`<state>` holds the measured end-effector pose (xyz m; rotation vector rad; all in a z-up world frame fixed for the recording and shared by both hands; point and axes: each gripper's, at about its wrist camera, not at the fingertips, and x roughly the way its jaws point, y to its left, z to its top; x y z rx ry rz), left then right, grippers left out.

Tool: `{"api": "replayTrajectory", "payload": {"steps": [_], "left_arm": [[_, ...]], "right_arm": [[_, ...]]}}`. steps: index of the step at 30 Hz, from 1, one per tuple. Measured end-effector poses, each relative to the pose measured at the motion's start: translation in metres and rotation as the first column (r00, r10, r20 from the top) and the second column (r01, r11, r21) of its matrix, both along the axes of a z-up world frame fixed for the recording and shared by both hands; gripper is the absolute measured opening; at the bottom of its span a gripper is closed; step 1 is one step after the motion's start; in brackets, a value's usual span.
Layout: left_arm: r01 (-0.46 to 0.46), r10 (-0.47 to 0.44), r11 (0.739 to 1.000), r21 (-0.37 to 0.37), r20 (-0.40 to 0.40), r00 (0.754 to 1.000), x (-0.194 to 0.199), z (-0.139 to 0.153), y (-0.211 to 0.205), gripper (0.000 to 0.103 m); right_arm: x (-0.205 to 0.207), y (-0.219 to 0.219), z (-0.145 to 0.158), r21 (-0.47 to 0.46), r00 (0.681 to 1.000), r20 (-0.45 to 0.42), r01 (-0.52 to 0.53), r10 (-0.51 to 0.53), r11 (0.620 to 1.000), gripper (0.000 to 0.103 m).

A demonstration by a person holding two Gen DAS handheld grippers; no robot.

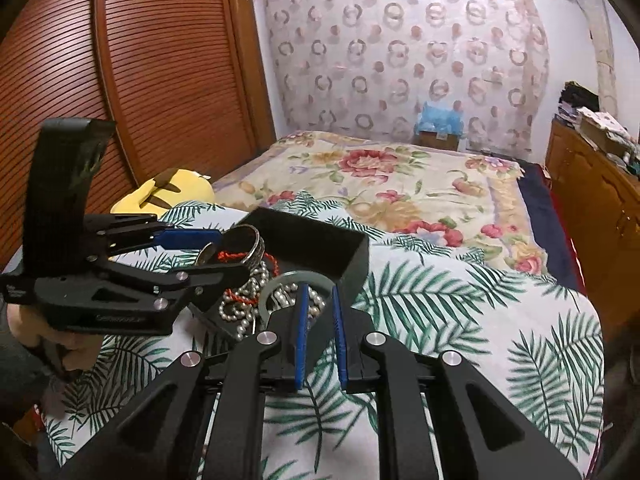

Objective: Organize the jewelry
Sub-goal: 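Carry both bangles over the black box and open both tools to drop them, then grasp the green pendant chain with left tool while right tool grasps the wooden bead bracelet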

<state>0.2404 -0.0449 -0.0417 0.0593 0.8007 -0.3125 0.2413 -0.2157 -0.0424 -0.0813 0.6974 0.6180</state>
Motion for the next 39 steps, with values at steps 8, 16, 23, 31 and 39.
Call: {"api": "replayTrajectory", "payload": {"steps": [8, 16, 23, 31, 39], "left_arm": [[0.0, 0.0, 1.0, 0.0, 0.02, 1.0, -0.001, 0.004, -0.004, 0.062], [0.001, -0.001, 1.0, -0.006, 0.023, 1.0, -0.014, 0.008, -0.003, 0.068], [0.003, -0.003, 1.0, -0.013, 0.012, 1.0, -0.046, 0.006, 0.003, 0.072], [-0.005, 0.005, 1.0, 0.004, -0.044, 0.999, -0.084, -0.011, 0.014, 0.072], [-0.018, 0.018, 1.0, -0.003, -0.096, 0.995, -0.11, -0.029, 0.019, 0.072]], "right_arm": [[-0.01, -0.019, -0.011, -0.007, 0.999, -0.028, 0.046, -0.046, 0.999, 0.015], [-0.03, -0.028, -0.027, -0.033, 0.996, -0.078, 0.047, -0.049, 0.998, 0.015], [-0.058, -0.02, -0.038, -0.058, 0.994, -0.112, -0.003, -0.003, 0.998, 0.021], [-0.084, -0.007, -0.05, -0.103, 0.988, -0.147, -0.071, 0.055, 0.992, 0.021], [-0.097, 0.002, -0.059, -0.154, 0.986, -0.147, -0.099, 0.076, 0.983, 0.021]]}}
